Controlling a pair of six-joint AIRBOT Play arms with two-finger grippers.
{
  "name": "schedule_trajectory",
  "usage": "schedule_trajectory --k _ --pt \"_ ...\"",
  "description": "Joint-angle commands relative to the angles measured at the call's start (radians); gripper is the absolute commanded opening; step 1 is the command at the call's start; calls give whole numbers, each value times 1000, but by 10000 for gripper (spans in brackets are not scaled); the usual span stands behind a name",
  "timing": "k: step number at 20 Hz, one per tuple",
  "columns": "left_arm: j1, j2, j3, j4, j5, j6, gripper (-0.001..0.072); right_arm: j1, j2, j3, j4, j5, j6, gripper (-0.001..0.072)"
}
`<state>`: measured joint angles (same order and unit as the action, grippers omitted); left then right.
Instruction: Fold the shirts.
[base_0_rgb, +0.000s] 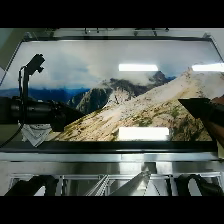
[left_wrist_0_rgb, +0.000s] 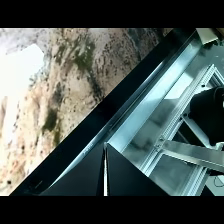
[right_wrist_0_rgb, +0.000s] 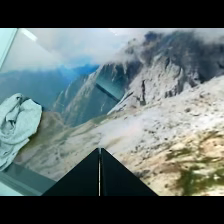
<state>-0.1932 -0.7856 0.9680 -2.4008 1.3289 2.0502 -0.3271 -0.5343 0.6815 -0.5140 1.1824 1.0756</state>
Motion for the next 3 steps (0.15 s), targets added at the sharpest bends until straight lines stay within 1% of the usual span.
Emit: schedule_trajectory --k 1,3 --pt "-3 1 1 0 -3 -2 14 5 2 -3 3 -5 -3 17" --pt "-3 1 1 0 -2 -2 14 5 2 -3 3 -5 -3 17"
